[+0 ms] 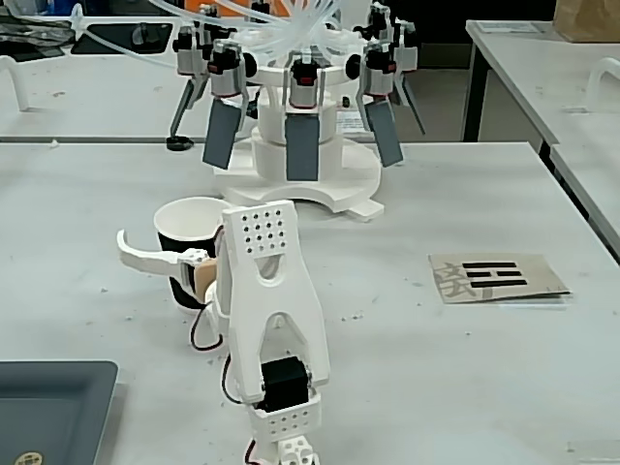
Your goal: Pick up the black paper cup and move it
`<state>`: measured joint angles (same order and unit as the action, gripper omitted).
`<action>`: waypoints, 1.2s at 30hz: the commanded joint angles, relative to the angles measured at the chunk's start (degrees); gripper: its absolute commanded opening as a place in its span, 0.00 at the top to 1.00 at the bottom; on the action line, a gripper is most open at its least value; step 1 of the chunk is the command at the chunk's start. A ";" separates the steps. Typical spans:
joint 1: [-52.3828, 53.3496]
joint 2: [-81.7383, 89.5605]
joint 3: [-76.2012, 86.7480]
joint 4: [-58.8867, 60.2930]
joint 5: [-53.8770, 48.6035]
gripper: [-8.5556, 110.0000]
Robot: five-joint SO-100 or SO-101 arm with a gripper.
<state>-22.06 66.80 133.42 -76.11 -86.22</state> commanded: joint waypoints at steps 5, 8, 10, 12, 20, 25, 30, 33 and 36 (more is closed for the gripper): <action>-0.44 -0.09 -2.46 -0.09 -0.09 0.61; -0.53 -0.44 -2.37 -0.09 -0.35 0.63; -0.62 -0.62 -2.46 -0.09 -0.44 0.65; -0.70 -0.70 -2.46 -0.09 -0.53 0.67; -0.79 -0.79 -2.37 -0.18 -0.53 0.75; -0.79 -0.88 -2.29 -0.18 -0.53 0.79; -0.79 -0.88 -2.29 -0.18 -0.70 0.83; -0.79 -0.70 -2.37 -0.18 -0.79 0.84; -0.79 -0.35 -2.37 -0.26 -1.41 0.86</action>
<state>-22.06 65.13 133.33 -76.11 -86.84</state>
